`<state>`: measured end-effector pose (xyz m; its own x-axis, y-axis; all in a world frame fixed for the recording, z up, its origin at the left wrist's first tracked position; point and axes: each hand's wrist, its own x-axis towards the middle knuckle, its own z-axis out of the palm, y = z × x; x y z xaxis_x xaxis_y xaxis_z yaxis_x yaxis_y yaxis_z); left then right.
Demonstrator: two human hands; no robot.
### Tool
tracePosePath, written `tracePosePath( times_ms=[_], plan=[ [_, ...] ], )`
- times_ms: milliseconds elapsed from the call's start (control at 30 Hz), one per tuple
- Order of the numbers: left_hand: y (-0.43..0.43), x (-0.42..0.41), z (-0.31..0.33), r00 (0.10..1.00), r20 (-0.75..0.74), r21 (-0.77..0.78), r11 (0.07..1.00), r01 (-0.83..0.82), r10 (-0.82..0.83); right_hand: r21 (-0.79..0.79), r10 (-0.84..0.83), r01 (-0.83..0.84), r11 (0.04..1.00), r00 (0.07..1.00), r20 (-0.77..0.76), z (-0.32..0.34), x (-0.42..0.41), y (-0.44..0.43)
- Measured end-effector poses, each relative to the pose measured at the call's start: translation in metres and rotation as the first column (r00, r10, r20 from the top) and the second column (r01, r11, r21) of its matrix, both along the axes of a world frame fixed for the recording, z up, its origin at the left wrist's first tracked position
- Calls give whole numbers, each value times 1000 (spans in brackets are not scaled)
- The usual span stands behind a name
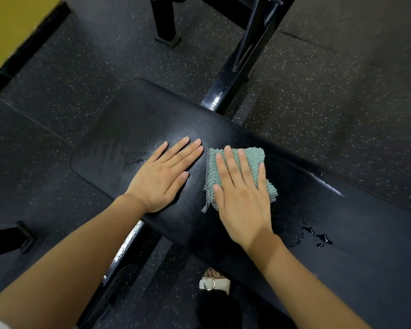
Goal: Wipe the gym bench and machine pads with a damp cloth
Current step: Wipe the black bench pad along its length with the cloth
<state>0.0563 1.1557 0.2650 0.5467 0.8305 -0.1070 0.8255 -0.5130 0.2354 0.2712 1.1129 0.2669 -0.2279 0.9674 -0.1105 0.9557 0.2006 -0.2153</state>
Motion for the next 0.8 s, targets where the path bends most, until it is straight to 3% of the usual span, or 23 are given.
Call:
tracePosePath(
  times_ms=[300, 433, 567, 700, 800],
  plan=[
    [0, -1, -2, 1000, -17, 2, 1000, 3, -3, -5, 181, -180, 984, 984, 6, 7, -14, -90],
    [1, -1, -2, 1000, -16, 8, 1000, -2, 2, -11, 235, -235, 972, 970, 59, 6, -10, -72],
    [0, -1, -2, 1000, -17, 13, 1000, -7, 7, -17, 164, -163, 986, 979, 124, 4, -22, -24],
    [1, 0, -2, 1000, -8, 8, 1000, -4, 4, -15, 98, -97, 995, 994, 54, 3, -29, -14],
    [1, 0, -2, 1000, -16, 13, 1000, -2, 2, 4, 138, -138, 990, 990, 1, 3, -27, -42]
  ],
)
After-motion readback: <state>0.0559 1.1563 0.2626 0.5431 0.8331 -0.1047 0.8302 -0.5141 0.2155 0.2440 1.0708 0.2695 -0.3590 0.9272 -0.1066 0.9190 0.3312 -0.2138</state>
